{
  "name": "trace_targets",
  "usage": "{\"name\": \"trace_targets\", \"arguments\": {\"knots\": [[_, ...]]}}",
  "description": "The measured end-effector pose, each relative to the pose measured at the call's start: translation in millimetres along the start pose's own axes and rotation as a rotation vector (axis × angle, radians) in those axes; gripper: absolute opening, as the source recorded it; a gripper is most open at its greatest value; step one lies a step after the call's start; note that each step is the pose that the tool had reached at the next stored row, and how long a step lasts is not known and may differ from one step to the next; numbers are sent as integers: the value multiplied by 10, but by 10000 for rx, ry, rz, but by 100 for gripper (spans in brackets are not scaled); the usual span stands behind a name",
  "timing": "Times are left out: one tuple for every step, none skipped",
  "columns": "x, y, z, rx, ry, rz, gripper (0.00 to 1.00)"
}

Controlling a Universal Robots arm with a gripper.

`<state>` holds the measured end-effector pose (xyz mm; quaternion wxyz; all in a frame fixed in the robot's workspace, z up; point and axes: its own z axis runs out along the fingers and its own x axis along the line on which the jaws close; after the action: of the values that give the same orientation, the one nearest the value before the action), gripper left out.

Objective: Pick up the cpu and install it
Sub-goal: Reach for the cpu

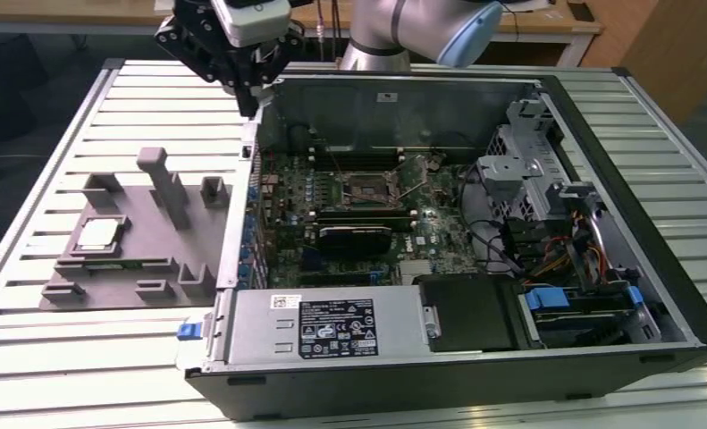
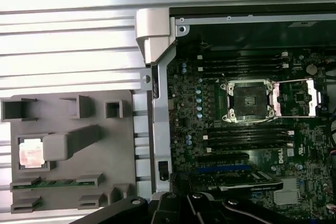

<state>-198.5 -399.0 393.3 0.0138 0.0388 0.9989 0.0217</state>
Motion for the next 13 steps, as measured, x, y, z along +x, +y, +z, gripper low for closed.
{"name": "trace_targets", "arguments": {"knots": [[19,-2,-1,0,-1,0,11],[38,-3,-1,0,-3,0,11],[55,-4,-2,0,-3,1,11],[71,-5,-2,0,-4,1,11],[86,-6,-2,0,-5,1,11],[101,-8,-3,0,-6,1,11],[117,-9,-4,0,-6,1,11],[133,-10,-4,0,-8,0,11],[149,-12,-4,0,-9,0,11],[167,-13,-5,-1,-9,-1,11],[184,-14,-5,-1,-11,0,11],[203,-16,-6,-1,-12,-1,11],[220,-17,-6,-2,-14,0,11]]}}
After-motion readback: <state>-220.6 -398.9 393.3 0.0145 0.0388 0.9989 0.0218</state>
